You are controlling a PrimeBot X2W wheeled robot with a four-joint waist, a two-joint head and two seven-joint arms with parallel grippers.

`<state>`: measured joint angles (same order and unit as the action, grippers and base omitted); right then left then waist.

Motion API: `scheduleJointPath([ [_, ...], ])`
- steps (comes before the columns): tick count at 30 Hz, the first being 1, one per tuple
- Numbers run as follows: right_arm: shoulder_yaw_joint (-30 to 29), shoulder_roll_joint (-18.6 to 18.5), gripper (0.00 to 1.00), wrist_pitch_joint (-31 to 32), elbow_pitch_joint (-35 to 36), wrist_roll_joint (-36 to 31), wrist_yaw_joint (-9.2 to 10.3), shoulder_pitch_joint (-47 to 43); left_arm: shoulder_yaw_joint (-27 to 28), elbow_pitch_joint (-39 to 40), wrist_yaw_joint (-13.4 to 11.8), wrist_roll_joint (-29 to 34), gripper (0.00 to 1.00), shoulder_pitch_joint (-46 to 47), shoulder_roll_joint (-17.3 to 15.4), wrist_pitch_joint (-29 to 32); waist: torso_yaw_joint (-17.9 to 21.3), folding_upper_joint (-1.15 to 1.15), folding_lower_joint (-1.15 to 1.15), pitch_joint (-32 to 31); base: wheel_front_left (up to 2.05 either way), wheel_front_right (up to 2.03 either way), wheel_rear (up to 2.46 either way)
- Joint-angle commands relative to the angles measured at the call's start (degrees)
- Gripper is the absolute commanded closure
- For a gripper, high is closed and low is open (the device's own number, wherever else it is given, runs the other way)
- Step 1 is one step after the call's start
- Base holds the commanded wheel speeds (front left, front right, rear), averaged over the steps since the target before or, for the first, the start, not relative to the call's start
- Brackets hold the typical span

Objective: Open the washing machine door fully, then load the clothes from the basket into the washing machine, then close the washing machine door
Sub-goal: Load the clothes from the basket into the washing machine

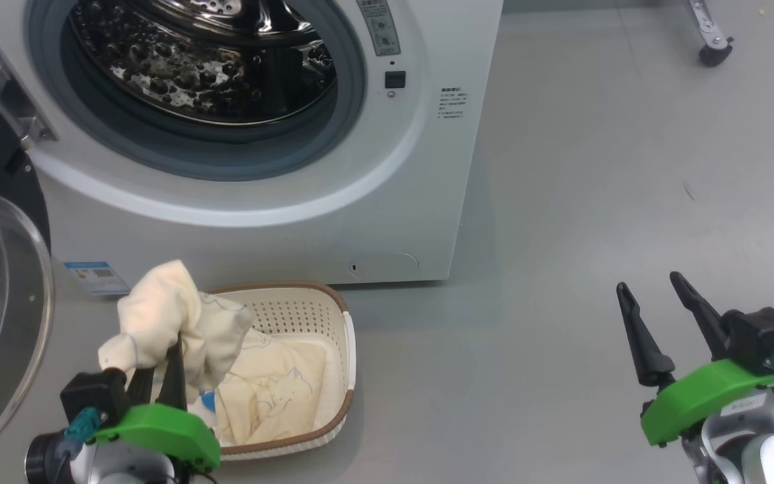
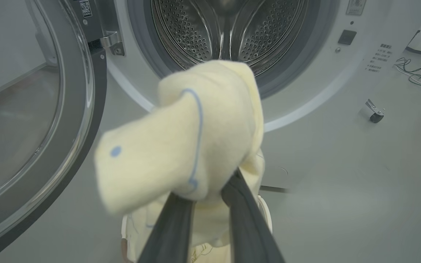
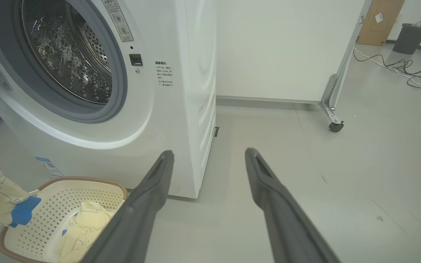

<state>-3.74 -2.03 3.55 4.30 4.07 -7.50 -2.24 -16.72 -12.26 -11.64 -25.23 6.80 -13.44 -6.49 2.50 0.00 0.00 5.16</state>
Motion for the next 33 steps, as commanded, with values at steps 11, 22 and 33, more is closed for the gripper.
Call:
scheduleJointPath([
  [11,2.1,-0.8,0.0,-2.3,0.5,2.9,0.01,5.2,3.3,-0.7,1.0,-0.5,1.0,15.0,-2.9,2.2,6.2,0.0,0.0,8.7,0.0,0.0,0.0],
  [22,4.1,-0.8,0.0,-7.4,-3.9,7.4,0.01,10.2,4.4,-10.6,4.9,-1.3,1.0,35.1,-7.9,10.4,12.8,0.0,0.0,20.7,0.0,0.0,0.0],
  [33,8.0,-0.8,0.0,-13.0,-9.7,11.2,0.01,15.4,5.5,-20.3,8.6,-3.2,1.0,56.1,-14.2,23.4,17.0,0.0,0.0,29.8,0.0,0.0,0.0],
])
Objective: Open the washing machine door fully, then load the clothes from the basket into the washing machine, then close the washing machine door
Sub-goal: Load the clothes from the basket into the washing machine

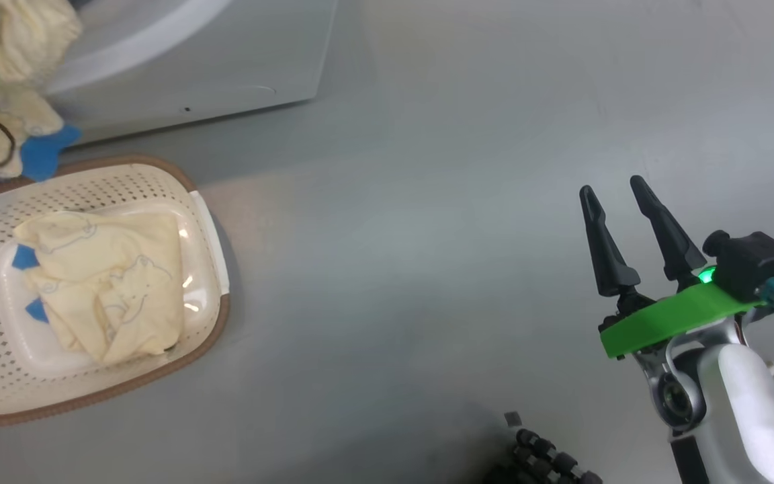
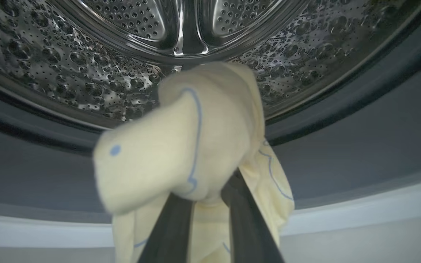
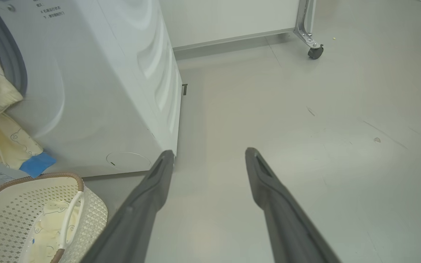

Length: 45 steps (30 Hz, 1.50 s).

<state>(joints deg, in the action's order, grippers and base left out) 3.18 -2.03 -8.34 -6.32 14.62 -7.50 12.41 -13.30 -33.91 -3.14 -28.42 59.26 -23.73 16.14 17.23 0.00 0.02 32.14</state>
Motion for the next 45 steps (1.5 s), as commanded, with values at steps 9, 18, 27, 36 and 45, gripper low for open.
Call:
scheduleJointPath([
  [9,3.6,-0.8,0.0,-3.6,-2.4,2.9,0.01,3.3,2.1,0.1,0.9,1.7,1.0,15.3,-9.8,5.8,5.2,0.0,-0.02,7.2,0.0,0.0,0.0],
  [18,5.7,-0.8,0.0,-5.3,-4.1,5.5,0.01,5.6,2.6,0.7,1.9,3.6,1.0,28.1,-12.9,2.6,7.1,0.0,-0.02,12.3,0.0,0.0,0.0],
  [27,7.1,-0.8,0.0,-6.3,-6.1,7.2,0.01,6.8,4.9,-2.8,0.9,3.5,1.0,35.1,-11.6,-10.2,7.3,0.0,-0.02,14.5,0.0,0.0,0.0],
  [36,8.2,-0.8,0.0,-6.6,-7.7,8.4,0.01,8.1,4.7,-10.2,0.8,3.3,0.0,35.9,-10.4,-13.8,7.1,0.0,-0.02,15.2,0.0,0.0,0.0],
  [45,7.4,-0.8,0.0,-6.6,-8.5,8.0,0.01,8.6,2.1,-13.6,0.5,4.4,0.0,33.7,-9.1,-14.0,5.8,0.0,-0.02,13.6,0.0,0.0,0.0],
])
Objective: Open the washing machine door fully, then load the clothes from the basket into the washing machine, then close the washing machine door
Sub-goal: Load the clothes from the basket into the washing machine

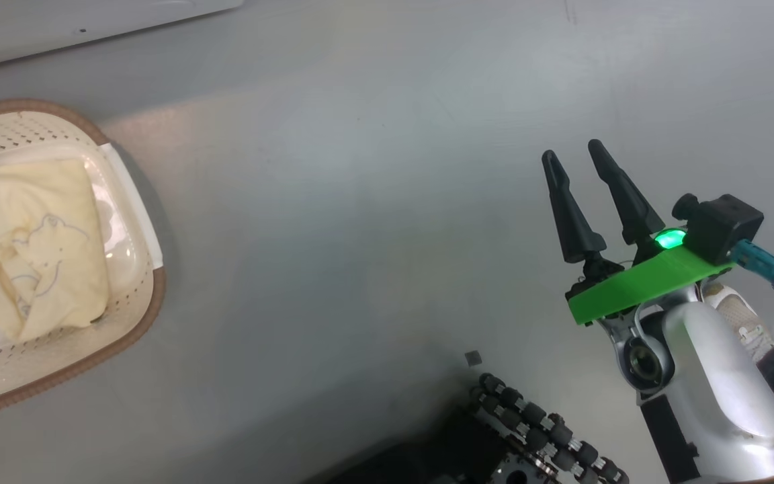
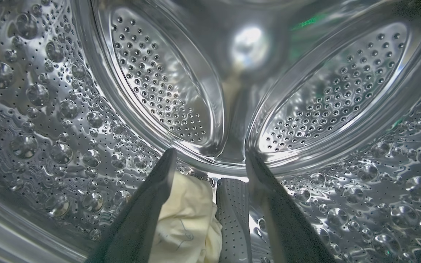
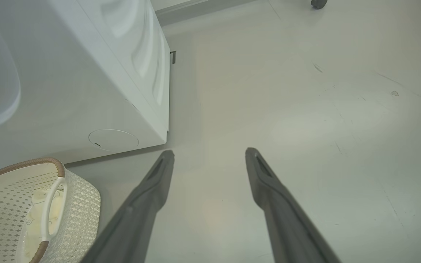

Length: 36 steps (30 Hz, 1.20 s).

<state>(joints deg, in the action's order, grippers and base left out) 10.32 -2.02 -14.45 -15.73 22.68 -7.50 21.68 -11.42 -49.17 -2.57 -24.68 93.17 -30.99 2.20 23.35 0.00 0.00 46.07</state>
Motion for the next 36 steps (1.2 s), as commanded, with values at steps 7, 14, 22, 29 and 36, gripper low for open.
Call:
scheduleJointPath([
  [7,-1.7,-0.9,0.0,-0.5,0.1,-1.7,0.01,-1.3,-0.8,1.5,-1.4,0.8,0.0,-7.6,0.0,-3.3,-2.7,0.0,0.0,-3.9,0.0,0.0,0.0],
  [14,-5.2,-0.9,0.0,0.3,0.2,-4.6,0.01,-3.2,0.2,3.4,-3.5,-1.4,0.0,-19.3,3.6,-9.8,-6.3,0.0,0.0,-9.4,0.0,0.0,0.0],
  [22,-10.1,-0.9,0.0,3.7,3.5,-8.6,0.01,-7.1,-0.1,8.9,-4.7,-3.5,0.0,-33.5,9.0,-14.7,-11.1,0.0,0.0,-16.2,0.0,0.0,0.0],
  [29,-12.5,-0.9,0.0,7.3,6.3,-11.0,0.01,-11.0,-0.7,18.4,-6.0,-4.2,0.0,-49.9,12.3,-16.5,-14.0,0.0,0.0,-22.8,0.0,0.0,0.0],
  [36,-13.9,-0.9,0.0,10.2,8.3,-12.5,0.01,-14.4,-2.1,29.9,-9.8,-2.8,0.0,-66.0,13.9,-17.0,-16.7,0.0,0.0,-28.5,0.0,0.0,0.0],
])
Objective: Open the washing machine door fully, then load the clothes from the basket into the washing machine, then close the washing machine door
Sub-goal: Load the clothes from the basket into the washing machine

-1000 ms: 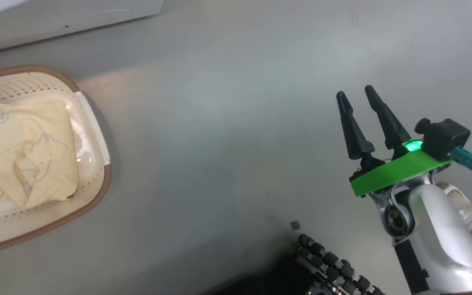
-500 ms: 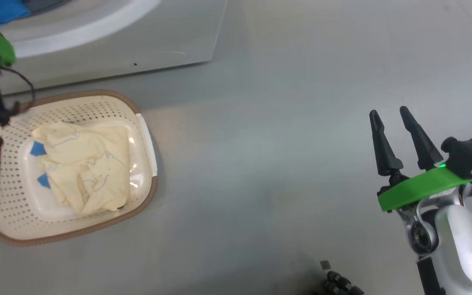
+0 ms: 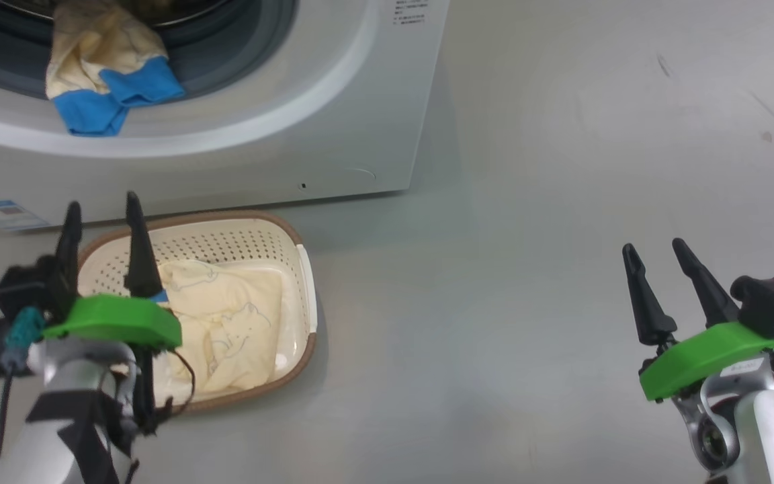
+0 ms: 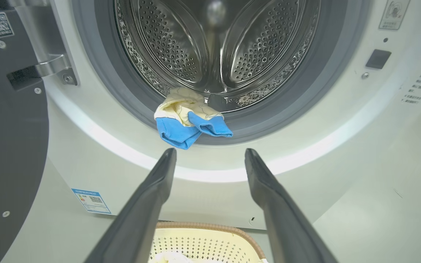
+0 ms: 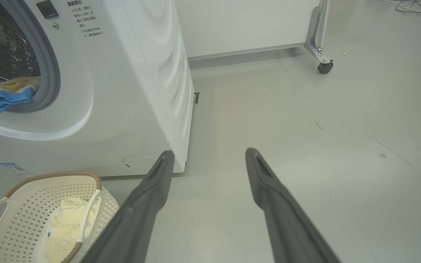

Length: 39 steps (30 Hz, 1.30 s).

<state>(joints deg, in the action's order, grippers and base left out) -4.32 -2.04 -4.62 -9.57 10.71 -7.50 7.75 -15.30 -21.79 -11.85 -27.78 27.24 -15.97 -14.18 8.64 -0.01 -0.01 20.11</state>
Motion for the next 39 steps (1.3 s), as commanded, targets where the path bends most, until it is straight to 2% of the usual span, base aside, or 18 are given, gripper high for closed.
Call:
scheduleJointPath([
  [1,0.6,-0.8,0.0,0.8,2.4,-0.9,0.01,-0.9,1.7,4.0,-1.0,0.4,0.0,-2.0,-0.9,-0.6,-2.4,0.01,0.01,-3.3,0.0,0.0,0.0],
  [7,0.4,-0.8,0.0,3.1,4.1,-2.5,0.01,-3.5,1.4,11.1,-4.2,2.2,0.0,-12.0,-0.8,-0.7,-3.9,0.01,0.01,-8.1,0.0,0.0,0.0],
  [18,0.3,-0.8,0.0,7.4,7.6,-4.0,0.01,-9.7,0.9,17.9,-7.1,3.2,0.0,-26.8,0.3,-0.8,-5.2,0.01,0.01,-17.6,0.0,0.0,0.0],
  [25,0.5,-0.8,0.0,9.0,9.4,-4.0,0.01,-11.6,0.2,19.0,-7.5,3.3,0.0,-29.0,-0.1,-0.3,-5.9,0.01,0.01,-19.5,0.0,0.0,0.0],
  [39,0.6,-0.8,0.0,9.4,10.8,-3.9,0.01,-12.2,-0.7,18.5,-6.9,3.3,0.0,-27.7,0.1,-0.2,-5.7,0.01,0.01,-18.6,0.0,0.0,0.0],
])
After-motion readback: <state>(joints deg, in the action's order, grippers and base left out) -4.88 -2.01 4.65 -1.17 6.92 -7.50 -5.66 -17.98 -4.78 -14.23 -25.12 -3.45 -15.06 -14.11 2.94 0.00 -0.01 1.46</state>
